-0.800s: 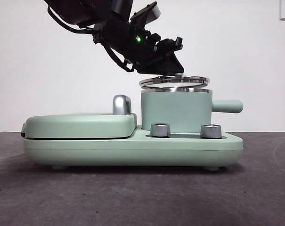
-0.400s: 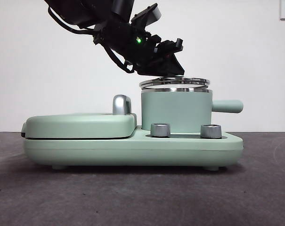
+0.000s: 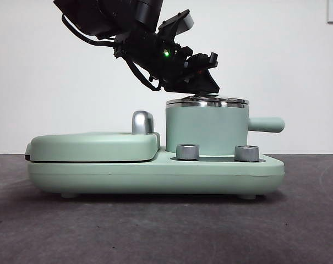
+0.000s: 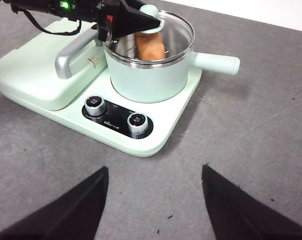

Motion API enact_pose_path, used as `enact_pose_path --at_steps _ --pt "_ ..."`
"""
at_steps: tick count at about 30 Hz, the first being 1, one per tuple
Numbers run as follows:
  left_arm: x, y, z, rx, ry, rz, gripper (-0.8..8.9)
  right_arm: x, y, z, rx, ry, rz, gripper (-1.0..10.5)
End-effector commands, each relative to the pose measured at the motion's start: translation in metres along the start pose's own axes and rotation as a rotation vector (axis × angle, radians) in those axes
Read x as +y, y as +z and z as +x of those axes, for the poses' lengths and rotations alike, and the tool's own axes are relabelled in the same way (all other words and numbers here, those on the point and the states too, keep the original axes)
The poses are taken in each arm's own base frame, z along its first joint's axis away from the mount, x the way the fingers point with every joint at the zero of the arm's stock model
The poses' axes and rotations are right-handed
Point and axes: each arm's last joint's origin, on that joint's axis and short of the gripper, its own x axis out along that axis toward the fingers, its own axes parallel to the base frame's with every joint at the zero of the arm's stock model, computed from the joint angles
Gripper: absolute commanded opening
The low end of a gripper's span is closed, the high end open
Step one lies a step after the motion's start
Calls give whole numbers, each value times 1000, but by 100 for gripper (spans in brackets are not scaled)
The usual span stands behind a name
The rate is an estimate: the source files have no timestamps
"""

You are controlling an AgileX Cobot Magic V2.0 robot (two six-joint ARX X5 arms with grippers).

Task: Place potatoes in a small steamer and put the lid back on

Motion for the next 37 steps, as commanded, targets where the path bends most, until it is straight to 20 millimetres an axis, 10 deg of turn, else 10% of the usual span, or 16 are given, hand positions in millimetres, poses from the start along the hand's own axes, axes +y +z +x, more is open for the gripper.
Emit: enact_pose_path --at_steps 1,15,25,37 --pt "-4 2 9 -21 -17 12 15 0 3 -1 -17 1 -5 297" --pt "-3 0 8 3 -17 4 21 0 3 -1 -17 -22 -5 297" --pt "-3 7 3 -10 -15 7 259 0 3 -1 -17 -22 -5 297" --pt "-2 47 -42 25 1 -28 320 0 3 -1 -17 -22 -5 297"
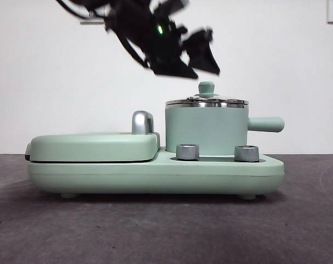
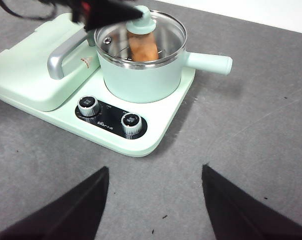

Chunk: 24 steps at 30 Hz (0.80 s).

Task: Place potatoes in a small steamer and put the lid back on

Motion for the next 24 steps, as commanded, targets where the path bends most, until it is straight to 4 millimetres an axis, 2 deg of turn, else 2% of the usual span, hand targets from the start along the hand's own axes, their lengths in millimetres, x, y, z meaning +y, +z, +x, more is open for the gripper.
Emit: enact_pose_path --at_steps 1,5,9,14,18,24 --pt "2 18 -18 3 7 -45 320 0 3 -1 -15 2 -4 297" --pt "8 33 -49 32 -7 -134 315 0 3 -1 -15 2 -4 297" --pt "11 47 -85 47 23 -150 311 0 3 -1 -15 3 -4 297" --pt "13 46 -133 74 70 -172 311 0 3 -1 -15 3 -4 297" --pt "9 26 -176 59 125 -189 310 0 3 -1 -15 3 -4 297" --pt "-7 -23 -241 46 226 -274 311 0 3 -1 -15 3 -4 297"
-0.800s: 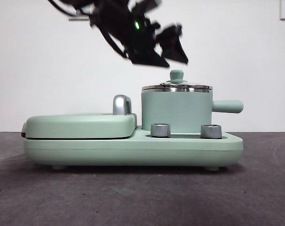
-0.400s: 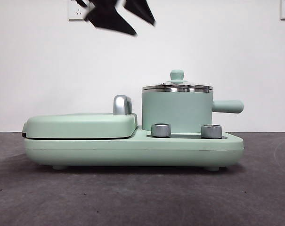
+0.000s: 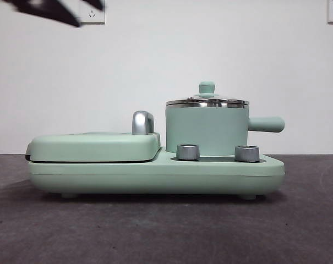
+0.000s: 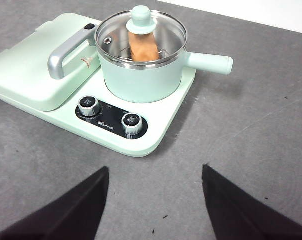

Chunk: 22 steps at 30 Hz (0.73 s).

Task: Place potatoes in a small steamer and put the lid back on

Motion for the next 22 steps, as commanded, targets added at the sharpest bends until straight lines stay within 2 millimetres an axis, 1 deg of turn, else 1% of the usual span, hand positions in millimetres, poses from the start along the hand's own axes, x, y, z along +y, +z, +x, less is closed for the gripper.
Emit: enact_pose_path --at_steps 1,5,9,12,15,16,17,18,19,22 --pt "0 -22 -27 -28 34 -68 311 0 3 -1 -15 3 -4 297" --pt "-4 -48 -59 -75 82 -123 311 0 3 -1 -15 3 -4 297" --pt "-11 -63 -85 -63 115 -139 310 0 3 -1 -15 3 -4 297" --pt "-15 -69 -96 -46 142 -150 312 0 3 -1 -15 3 -4 298" --pt "-18 -72 -103 -48 143 -164 310 0 2 -1 -7 4 -2 296" --pt "-19 -72 -104 -56 143 -160 248 0 2 -1 -7 5 2 234" --pt "-20 -72 -106 -58 141 -158 96 0 2 -1 -7 7 5 57" --pt "-20 -72 -108 -65 140 -160 32 0 3 -1 -10 7 -1 -8" --pt "-21 -72 -109 -77 140 -156 1 0 4 -1 -21 6 -3 20" --pt "-21 -71 -109 -86 140 -156 6 1 5 -2 -36 35 0 20"
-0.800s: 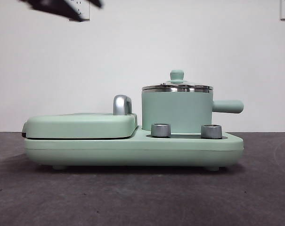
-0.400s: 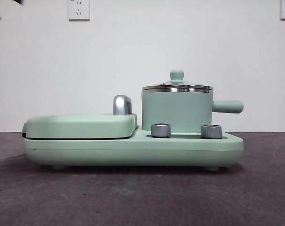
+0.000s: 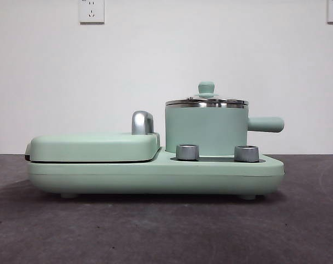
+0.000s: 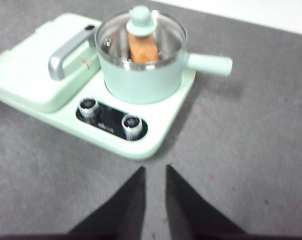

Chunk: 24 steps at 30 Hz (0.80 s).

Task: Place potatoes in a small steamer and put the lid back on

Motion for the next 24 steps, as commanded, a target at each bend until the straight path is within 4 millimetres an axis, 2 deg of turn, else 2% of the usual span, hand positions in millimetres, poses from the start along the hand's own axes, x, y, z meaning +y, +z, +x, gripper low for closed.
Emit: enact_pose_path --at_steps 1,12,15,17,20,24 --pt "0 2 0 -14 -2 -5 6 1 3 -2 -20 23 1 20" --pt "-1 3 0 -18 -3 -4 6 1 3 -3 -28 20 0 20" --pt "-1 3 -2 -28 0 17 6 1 4 -3 -28 19 0 20" --pt "0 3 -4 -43 14 92 6 1 4 -3 -28 19 0 20" --pt "5 -11 -8 -65 71 148 6 1 4 -3 -28 20 0 20" --pt "24 -50 3 -140 250 151 6 1 3 -3 -28 19 0 20"
